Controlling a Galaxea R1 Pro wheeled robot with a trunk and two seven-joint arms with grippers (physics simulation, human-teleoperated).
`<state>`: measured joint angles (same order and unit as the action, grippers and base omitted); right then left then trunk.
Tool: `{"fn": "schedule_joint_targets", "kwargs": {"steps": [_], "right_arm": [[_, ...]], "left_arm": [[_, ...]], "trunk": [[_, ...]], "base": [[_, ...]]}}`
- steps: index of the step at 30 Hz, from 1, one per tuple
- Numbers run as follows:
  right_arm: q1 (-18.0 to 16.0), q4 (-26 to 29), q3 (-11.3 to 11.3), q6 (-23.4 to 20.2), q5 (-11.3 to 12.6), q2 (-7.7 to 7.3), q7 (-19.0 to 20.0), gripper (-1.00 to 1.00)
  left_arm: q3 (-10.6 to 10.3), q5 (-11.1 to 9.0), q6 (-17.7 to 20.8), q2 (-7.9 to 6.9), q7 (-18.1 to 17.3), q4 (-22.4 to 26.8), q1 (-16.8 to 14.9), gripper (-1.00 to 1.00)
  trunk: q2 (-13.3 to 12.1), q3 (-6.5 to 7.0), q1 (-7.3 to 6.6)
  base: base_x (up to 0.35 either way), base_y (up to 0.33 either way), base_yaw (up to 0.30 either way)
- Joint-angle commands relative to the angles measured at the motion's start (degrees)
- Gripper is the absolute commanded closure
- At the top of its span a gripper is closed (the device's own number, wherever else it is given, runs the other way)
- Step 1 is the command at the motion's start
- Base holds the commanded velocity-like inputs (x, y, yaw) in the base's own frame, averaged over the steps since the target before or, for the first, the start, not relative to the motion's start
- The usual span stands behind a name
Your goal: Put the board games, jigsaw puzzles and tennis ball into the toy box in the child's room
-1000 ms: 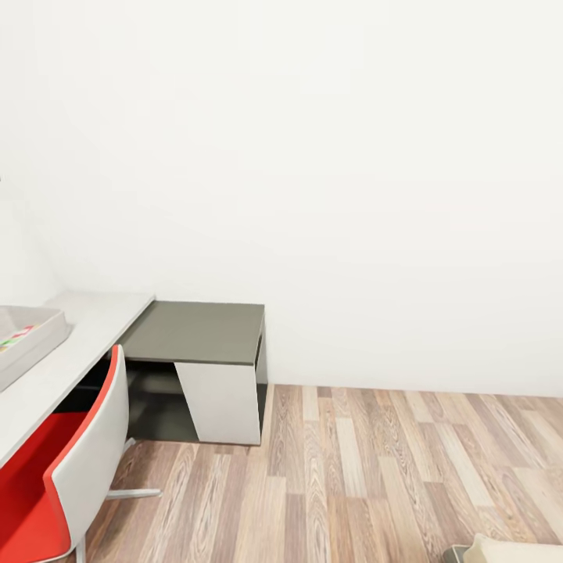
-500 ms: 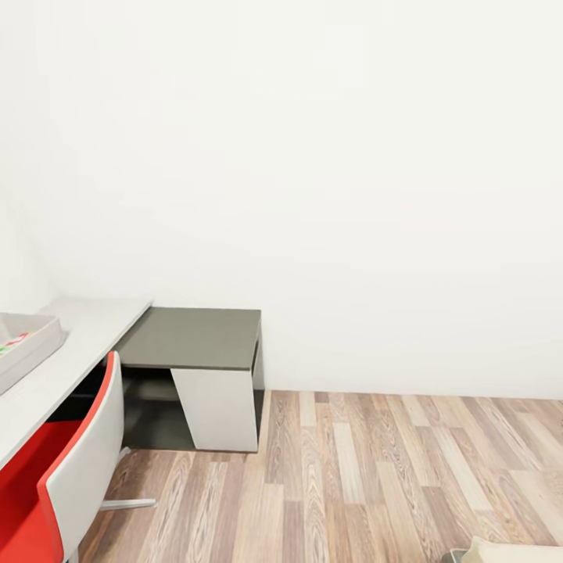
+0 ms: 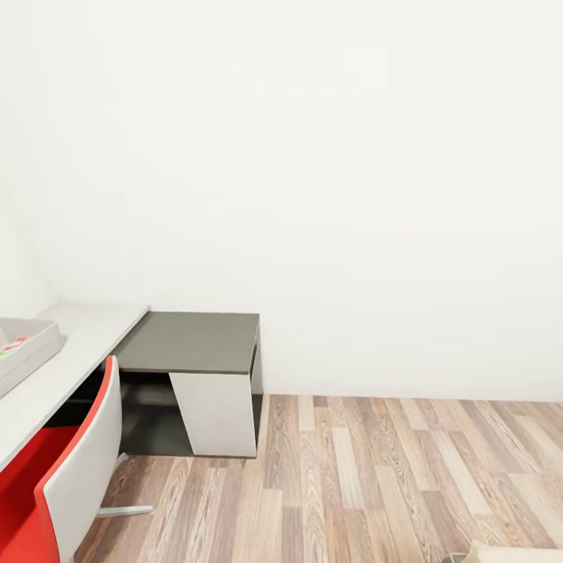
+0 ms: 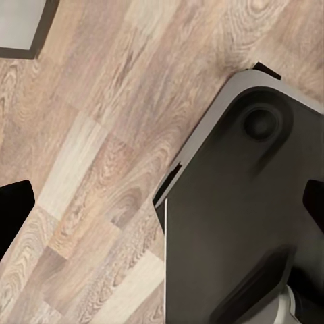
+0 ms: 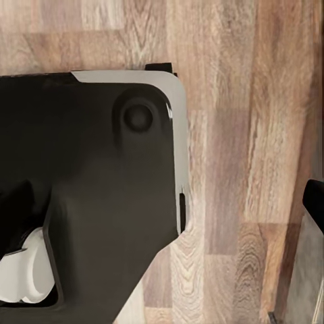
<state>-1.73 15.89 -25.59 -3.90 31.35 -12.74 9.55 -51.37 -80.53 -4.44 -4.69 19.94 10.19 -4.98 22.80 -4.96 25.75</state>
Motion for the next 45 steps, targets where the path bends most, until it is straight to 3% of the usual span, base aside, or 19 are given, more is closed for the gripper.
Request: {"fn": "schedule_joint_targets", "kwargs": {"steps": [1, 20, 45], "right_arm": [[-0.03, -0.18, -0.15, -0.03, 0.39, 0.12, 0.06, -1.00], [-0.03, -1.58, -0.07, 0.86, 0.39, 4.31, 0.04, -1.00], [-0.03, -1.66, 0.02, 0.91, 0.37, 5.02, 0.03, -1.00]], "left_arm": [[-0.49, -0.59, -0.22, -0.05, 0.36, 0.18, -0.03, -1.00], [-0.49, -0.59, -0.22, -0.05, 0.36, 0.18, -0.03, -1.00], [-0.49, -0.59, -0.22, -0.05, 0.36, 0.18, -0.03, -1.00]], "trunk": [[0.12, -0.10, 0.04], [0.12, 0.04, 0.04], [0.12, 0.04, 0.04]], "base": [[0.000, 0.000, -0.008], [0.000, 0.000, -0.002], [0.000, 0.000, 0.000]]}}
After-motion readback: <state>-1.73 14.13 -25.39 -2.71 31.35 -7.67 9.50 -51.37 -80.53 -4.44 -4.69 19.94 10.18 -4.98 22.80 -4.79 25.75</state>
